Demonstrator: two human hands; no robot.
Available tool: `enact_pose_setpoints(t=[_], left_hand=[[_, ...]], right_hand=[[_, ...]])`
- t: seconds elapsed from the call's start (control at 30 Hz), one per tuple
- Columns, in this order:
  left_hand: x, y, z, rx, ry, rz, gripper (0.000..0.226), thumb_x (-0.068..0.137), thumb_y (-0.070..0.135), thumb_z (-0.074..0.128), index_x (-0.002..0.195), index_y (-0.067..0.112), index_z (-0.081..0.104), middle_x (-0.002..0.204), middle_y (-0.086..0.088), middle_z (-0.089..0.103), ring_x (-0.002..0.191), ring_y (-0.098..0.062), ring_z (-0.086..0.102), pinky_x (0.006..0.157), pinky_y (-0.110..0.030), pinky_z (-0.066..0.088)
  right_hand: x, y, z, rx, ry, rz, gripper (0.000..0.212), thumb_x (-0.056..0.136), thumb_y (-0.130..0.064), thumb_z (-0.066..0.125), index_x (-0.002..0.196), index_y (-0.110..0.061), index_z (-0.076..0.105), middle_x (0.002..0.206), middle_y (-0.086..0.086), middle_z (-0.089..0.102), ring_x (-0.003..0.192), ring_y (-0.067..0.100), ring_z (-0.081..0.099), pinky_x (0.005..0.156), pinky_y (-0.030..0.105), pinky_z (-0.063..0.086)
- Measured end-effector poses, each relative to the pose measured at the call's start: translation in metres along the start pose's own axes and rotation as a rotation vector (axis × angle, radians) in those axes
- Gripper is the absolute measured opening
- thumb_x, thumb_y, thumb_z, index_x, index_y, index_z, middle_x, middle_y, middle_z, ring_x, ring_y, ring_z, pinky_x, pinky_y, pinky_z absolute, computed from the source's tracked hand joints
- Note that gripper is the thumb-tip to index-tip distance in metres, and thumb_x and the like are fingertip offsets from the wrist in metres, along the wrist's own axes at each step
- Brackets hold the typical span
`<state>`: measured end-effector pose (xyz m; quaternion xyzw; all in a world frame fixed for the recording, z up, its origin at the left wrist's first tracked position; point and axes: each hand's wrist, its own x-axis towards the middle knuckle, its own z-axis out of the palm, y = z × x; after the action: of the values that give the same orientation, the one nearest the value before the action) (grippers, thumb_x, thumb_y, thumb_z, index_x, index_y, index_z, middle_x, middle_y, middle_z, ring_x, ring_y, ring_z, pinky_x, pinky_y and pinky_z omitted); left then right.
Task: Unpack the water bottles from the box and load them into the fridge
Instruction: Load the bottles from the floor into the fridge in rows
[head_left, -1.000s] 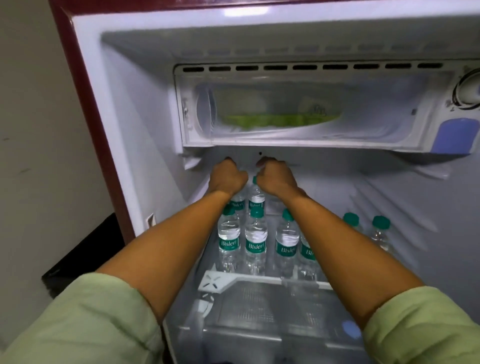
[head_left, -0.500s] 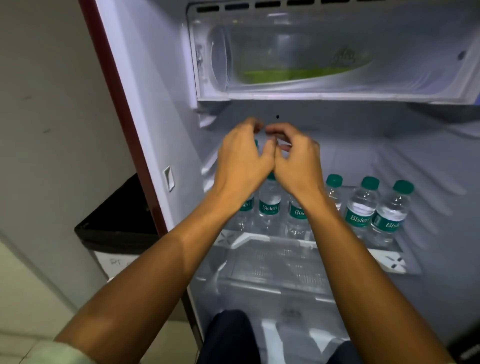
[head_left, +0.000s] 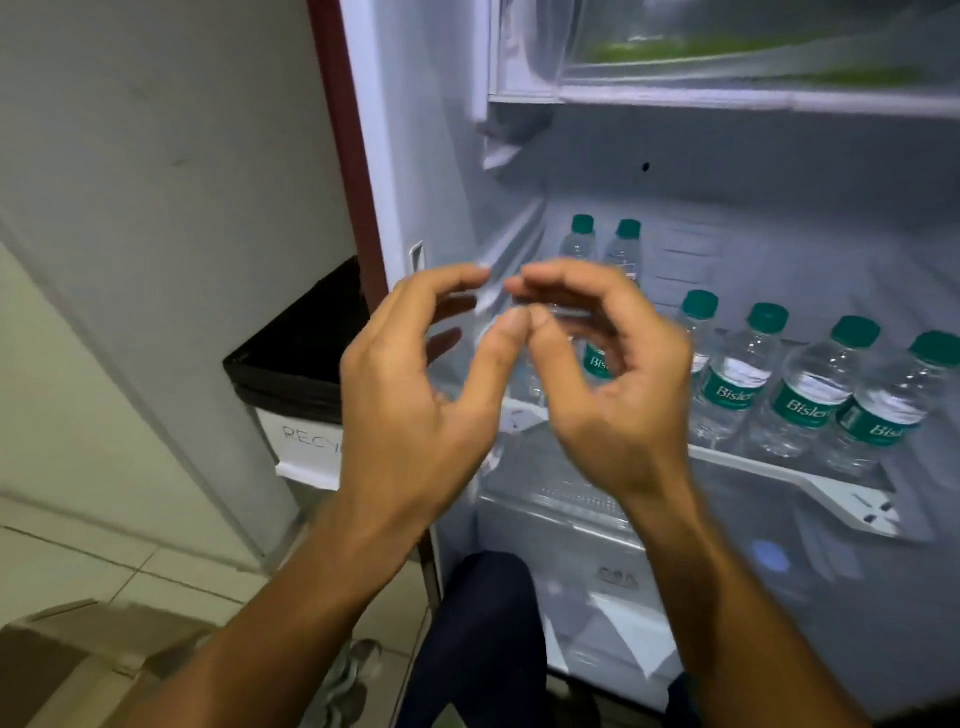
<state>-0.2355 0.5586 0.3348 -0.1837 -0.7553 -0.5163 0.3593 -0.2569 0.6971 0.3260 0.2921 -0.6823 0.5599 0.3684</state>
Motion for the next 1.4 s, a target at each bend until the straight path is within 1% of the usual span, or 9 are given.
enact_pose_setpoints(t=[0.13, 0.33, 0.5, 0.67, 0.8, 0.93, 1.0, 1.17, 1.4], left_hand=[[-0.022, -0.028, -0.025, 0.075, 0.034, -0.038, 0.035, 0.097, 0.037, 0.053, 0.118, 0.012, 0.063, 0.109, 0.003, 0.067, 0.102, -0.015, 0.066, 0.084, -0.032, 0.055], [-0.050, -0.071, -0.063, 0.206, 0.058, -0.125, 0.032, 0.098, 0.044, 0.046, 0.117, 0.022, 0.061, 0.106, 0.013, 0.066, 0.099, -0.009, 0.065, 0.083, -0.028, 0.054], [-0.085, -0.103, -0.093, 0.291, 0.104, -0.264, 0.041, 0.095, 0.064, 0.038, 0.115, 0.035, 0.058, 0.104, 0.021, 0.063, 0.097, 0.009, 0.060, 0.081, -0.005, 0.046], [-0.125, -0.137, -0.111, 0.269, 0.201, -0.437, 0.007, 0.094, 0.049, 0.057, 0.099, 0.053, 0.059, 0.103, 0.015, 0.065, 0.094, 0.009, 0.061, 0.077, -0.002, 0.047], [-0.150, -0.162, -0.123, 0.299, 0.179, -0.528, 0.012, 0.091, 0.039, 0.061, 0.098, 0.049, 0.059, 0.103, 0.010, 0.063, 0.096, 0.004, 0.062, 0.076, -0.004, 0.049], [-0.174, -0.184, -0.130, 0.324, 0.179, -0.685, 0.018, 0.084, 0.042, 0.061, 0.100, 0.035, 0.062, 0.104, 0.005, 0.065, 0.097, -0.010, 0.065, 0.078, -0.032, 0.057], [-0.188, -0.192, -0.134, 0.389, 0.135, -0.751, 0.022, 0.087, 0.039, 0.064, 0.105, 0.027, 0.063, 0.107, 0.002, 0.065, 0.097, -0.015, 0.065, 0.081, -0.039, 0.056], [-0.232, -0.214, -0.146, 0.589, 0.048, -0.873, 0.024, 0.090, 0.032, 0.068, 0.107, 0.016, 0.065, 0.103, -0.003, 0.065, 0.091, -0.019, 0.064, 0.078, -0.037, 0.052], [-0.291, -0.253, -0.162, 0.650, -0.111, -1.059, 0.044, 0.089, 0.042, 0.067, 0.123, 0.015, 0.058, 0.120, -0.003, 0.061, 0.096, -0.013, 0.059, 0.080, -0.032, 0.050]], right_hand=[[-0.034, 0.003, 0.039, -0.025, -0.107, -0.039, 0.028, 0.093, -0.007, 0.061, 0.121, -0.003, 0.065, 0.111, 0.008, 0.071, 0.099, 0.014, 0.069, 0.084, 0.033, 0.059], [-0.073, 0.008, 0.094, 0.054, -0.290, 0.032, 0.044, 0.097, -0.010, 0.055, 0.140, -0.007, 0.047, 0.124, 0.011, 0.066, 0.111, 0.019, 0.067, 0.088, 0.035, 0.058], [-0.092, 0.015, 0.123, 0.044, -0.463, 0.059, 0.043, 0.098, -0.011, 0.056, 0.141, -0.009, 0.049, 0.125, 0.008, 0.064, 0.111, 0.018, 0.063, 0.092, 0.035, 0.055], [-0.112, 0.023, 0.148, 0.028, -0.624, 0.110, 0.042, 0.098, -0.014, 0.055, 0.140, -0.017, 0.049, 0.126, 0.004, 0.062, 0.109, 0.018, 0.061, 0.092, 0.038, 0.053], [-0.129, 0.034, 0.166, 0.025, -0.744, 0.146, 0.042, 0.098, -0.014, 0.054, 0.138, -0.022, 0.047, 0.129, 0.002, 0.059, 0.109, 0.019, 0.060, 0.090, 0.041, 0.056], [-0.151, 0.052, 0.184, 0.002, -0.856, 0.216, 0.039, 0.098, -0.016, 0.052, 0.136, -0.022, 0.046, 0.132, 0.002, 0.056, 0.111, 0.020, 0.059, 0.090, 0.045, 0.055], [-0.162, 0.063, 0.191, -0.041, -0.902, 0.264, 0.044, 0.098, -0.021, 0.051, 0.141, -0.024, 0.042, 0.140, 0.001, 0.052, 0.120, 0.020, 0.056, 0.095, 0.045, 0.054], [-0.192, 0.092, 0.206, -0.087, -0.976, 0.305, 0.051, 0.097, -0.022, 0.054, 0.146, -0.025, 0.041, 0.145, 0.000, 0.048, 0.119, 0.022, 0.057, 0.094, 0.042, 0.054], [-0.231, 0.123, 0.228, -0.173, -1.122, 0.382, 0.052, 0.098, -0.024, 0.055, 0.148, -0.025, 0.038, 0.146, 0.001, 0.046, 0.113, 0.024, 0.059, 0.091, 0.038, 0.053]])
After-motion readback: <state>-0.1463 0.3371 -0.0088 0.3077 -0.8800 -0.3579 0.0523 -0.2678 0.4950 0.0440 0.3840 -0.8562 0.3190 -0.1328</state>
